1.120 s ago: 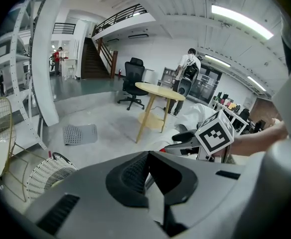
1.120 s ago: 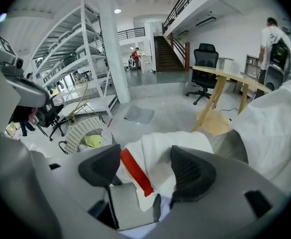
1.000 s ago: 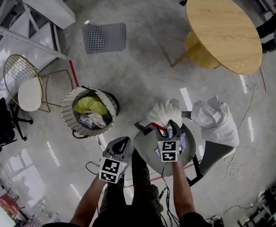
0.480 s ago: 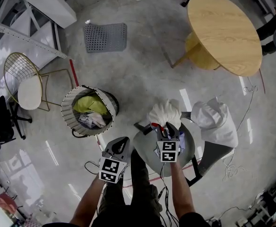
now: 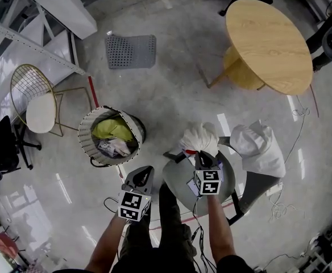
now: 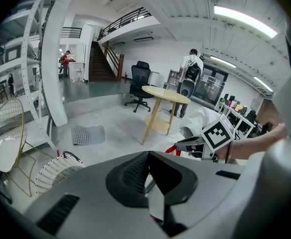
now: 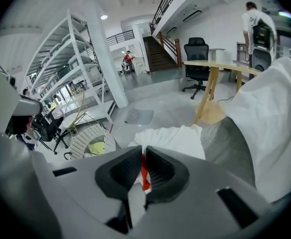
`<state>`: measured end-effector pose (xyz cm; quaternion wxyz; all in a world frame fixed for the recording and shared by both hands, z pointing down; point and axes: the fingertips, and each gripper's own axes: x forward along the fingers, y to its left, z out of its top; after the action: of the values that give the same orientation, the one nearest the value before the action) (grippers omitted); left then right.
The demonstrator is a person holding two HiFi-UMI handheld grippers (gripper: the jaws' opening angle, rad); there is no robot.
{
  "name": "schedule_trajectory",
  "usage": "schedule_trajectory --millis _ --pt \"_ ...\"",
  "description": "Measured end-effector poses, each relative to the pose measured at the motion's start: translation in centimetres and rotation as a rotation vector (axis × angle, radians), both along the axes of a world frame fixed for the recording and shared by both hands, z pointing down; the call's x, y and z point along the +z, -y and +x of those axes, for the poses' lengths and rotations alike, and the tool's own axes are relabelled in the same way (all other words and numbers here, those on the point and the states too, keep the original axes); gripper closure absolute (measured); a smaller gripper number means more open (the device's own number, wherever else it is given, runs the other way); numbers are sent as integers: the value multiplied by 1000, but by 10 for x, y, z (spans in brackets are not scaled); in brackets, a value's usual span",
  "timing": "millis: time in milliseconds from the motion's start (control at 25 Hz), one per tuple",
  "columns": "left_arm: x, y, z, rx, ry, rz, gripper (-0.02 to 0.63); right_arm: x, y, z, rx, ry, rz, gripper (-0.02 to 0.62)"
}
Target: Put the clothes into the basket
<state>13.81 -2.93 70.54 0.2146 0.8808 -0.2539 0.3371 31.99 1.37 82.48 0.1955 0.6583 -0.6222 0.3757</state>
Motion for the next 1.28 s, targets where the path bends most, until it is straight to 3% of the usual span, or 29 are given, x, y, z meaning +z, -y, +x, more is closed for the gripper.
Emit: schedule_trajectory --millis 520,920,1280 --pt "-43 4 -27 -28 -39 70 600 -81 4 -2 53 -7 163 551" --pt "-113 21 -53 -34 -108 177 600 -206 10 -19 76 -40 357 551" --pt "-180 40 -105 -92 -169 290 600 -320 18 -58 35 -107 541 551"
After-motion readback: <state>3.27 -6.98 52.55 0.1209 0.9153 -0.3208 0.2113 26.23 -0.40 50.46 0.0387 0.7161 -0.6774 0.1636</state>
